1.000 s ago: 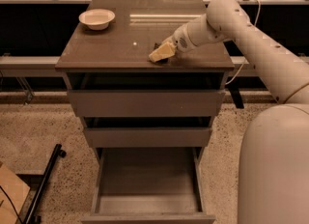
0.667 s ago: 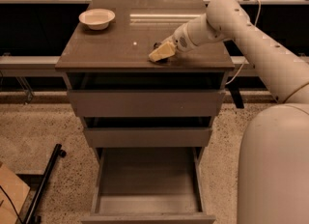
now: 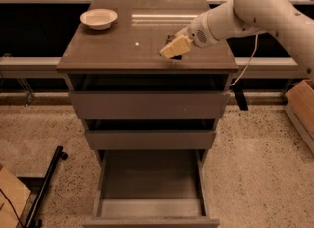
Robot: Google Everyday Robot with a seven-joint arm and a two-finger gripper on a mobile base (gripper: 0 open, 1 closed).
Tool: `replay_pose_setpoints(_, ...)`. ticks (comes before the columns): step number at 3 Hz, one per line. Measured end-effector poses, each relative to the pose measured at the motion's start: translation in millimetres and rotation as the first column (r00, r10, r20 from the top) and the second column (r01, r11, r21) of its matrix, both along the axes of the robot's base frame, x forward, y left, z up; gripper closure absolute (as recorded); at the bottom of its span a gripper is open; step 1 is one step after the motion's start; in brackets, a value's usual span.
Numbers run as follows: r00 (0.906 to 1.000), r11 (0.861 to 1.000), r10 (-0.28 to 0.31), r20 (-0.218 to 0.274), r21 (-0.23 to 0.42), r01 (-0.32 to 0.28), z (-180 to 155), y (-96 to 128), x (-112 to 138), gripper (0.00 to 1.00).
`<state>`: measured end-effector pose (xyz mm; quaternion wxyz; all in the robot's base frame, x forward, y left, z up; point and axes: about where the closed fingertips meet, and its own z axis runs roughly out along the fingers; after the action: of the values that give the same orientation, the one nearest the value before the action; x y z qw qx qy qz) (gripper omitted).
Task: Place rxbar chocolate into bottom drawer
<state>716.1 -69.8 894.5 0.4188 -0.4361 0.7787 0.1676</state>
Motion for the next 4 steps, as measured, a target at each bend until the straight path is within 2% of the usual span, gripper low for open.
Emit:
replay_pose_setpoints(1,0.9998,0.999,0.009,0.018,-0.054,-0.008,41,-12,-51,1.0)
replay_pose_setpoints(2,0.9981,0.995,0.026,-0.057,-0.091,-0.031,41,-10,-105,1.0)
replay_pose_setpoints(3,0.9938,0.993,0.021,-0.109,-0.111,-0.033,20,5,-155,1.0)
replay_pose_setpoints(4,0.9846,0.989,0.035,-0.171,-0.136,-0.058,-16,10,-171,1.0)
